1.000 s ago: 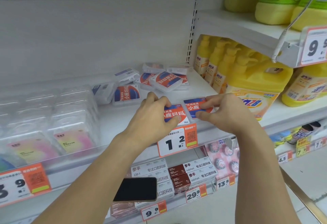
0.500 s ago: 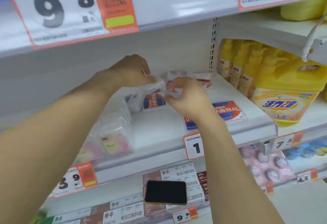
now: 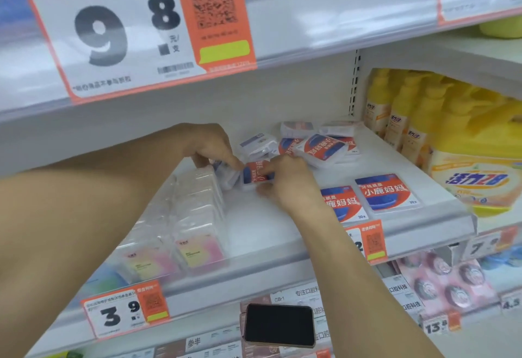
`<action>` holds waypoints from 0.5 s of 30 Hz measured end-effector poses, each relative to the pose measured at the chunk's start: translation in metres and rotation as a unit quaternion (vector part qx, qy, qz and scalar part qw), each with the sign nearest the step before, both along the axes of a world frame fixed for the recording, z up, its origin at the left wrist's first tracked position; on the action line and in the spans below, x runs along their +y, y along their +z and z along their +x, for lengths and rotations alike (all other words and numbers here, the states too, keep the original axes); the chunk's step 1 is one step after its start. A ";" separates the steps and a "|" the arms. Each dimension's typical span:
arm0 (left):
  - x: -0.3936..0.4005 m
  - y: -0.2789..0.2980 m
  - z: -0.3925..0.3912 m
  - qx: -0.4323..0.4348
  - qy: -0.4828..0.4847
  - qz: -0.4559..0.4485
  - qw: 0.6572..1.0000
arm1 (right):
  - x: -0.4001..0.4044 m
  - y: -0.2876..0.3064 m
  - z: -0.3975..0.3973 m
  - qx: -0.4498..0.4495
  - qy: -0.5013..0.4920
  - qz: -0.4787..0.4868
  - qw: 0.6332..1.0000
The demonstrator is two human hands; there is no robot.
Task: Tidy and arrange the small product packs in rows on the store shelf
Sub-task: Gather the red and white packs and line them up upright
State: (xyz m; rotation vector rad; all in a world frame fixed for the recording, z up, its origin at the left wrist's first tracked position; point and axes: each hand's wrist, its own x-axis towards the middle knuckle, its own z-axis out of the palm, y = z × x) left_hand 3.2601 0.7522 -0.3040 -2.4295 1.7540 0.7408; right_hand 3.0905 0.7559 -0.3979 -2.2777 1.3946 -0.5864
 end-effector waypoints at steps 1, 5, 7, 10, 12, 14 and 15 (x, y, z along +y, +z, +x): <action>0.000 0.003 0.000 0.005 0.000 -0.025 1.000 | 0.002 0.003 -0.004 -0.015 0.009 -0.005 1.000; 0.006 0.018 -0.008 0.095 0.013 -0.172 0.980 | 0.013 0.024 -0.027 -0.139 0.016 -0.016 0.990; 0.010 0.024 -0.020 0.153 -0.001 -0.221 0.963 | 0.017 0.036 -0.042 -0.201 -0.009 -0.029 0.979; 0.017 0.034 -0.046 0.230 -0.027 -0.233 0.945 | 0.020 0.050 -0.071 -0.236 -0.068 -0.063 0.967; 0.022 0.037 -0.065 0.288 -0.040 -0.209 0.934 | 0.026 0.051 -0.093 -0.241 -0.125 -0.094 0.958; 0.024 0.032 -0.082 0.346 -0.023 -0.202 0.916 | 0.037 0.046 -0.111 -0.251 -0.185 -0.122 0.942; 0.025 0.027 -0.091 0.379 0.001 -0.200 0.903 | 0.043 0.041 -0.119 -0.256 -0.214 -0.129 0.934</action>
